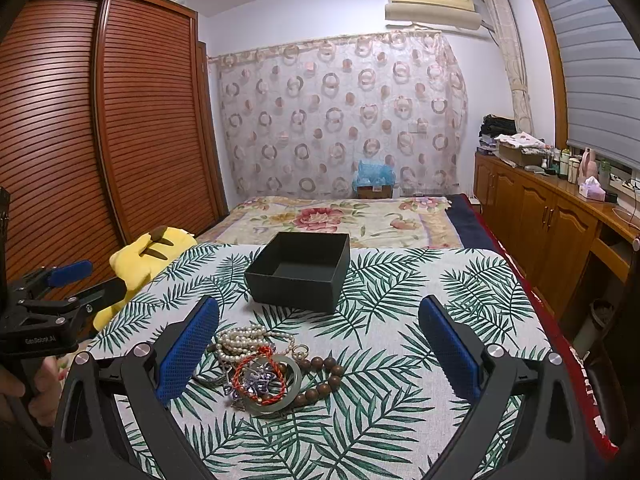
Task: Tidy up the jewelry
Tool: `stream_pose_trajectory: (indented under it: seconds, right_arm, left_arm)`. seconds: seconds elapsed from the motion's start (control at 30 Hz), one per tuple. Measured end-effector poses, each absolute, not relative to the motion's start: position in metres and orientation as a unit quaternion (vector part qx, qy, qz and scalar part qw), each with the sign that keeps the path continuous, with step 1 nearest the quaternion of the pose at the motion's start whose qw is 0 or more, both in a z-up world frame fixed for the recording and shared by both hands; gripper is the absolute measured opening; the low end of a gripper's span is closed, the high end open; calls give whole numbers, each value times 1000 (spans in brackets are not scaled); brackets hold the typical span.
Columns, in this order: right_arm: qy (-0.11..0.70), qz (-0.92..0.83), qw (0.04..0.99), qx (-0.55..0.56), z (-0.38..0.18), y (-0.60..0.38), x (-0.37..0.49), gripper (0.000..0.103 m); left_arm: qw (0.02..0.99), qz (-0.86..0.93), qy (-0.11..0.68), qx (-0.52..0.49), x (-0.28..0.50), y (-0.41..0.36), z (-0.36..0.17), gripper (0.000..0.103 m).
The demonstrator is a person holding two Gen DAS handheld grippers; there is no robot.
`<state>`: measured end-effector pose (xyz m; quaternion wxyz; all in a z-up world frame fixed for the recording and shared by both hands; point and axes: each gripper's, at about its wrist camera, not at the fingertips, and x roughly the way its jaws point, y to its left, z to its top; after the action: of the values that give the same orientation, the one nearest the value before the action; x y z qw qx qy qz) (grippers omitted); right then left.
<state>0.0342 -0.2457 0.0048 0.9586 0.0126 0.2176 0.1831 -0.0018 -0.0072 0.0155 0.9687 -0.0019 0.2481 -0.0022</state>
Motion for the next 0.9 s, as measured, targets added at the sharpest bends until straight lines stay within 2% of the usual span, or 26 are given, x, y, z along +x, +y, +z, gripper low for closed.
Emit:
stream_pose_trajectory:
  seconds: [0.9]
  right_arm:
    - [218,183,958,12,4,-247,33,100]
  left_arm:
    - [969,-3,247,-3,-4,-10,26,96]
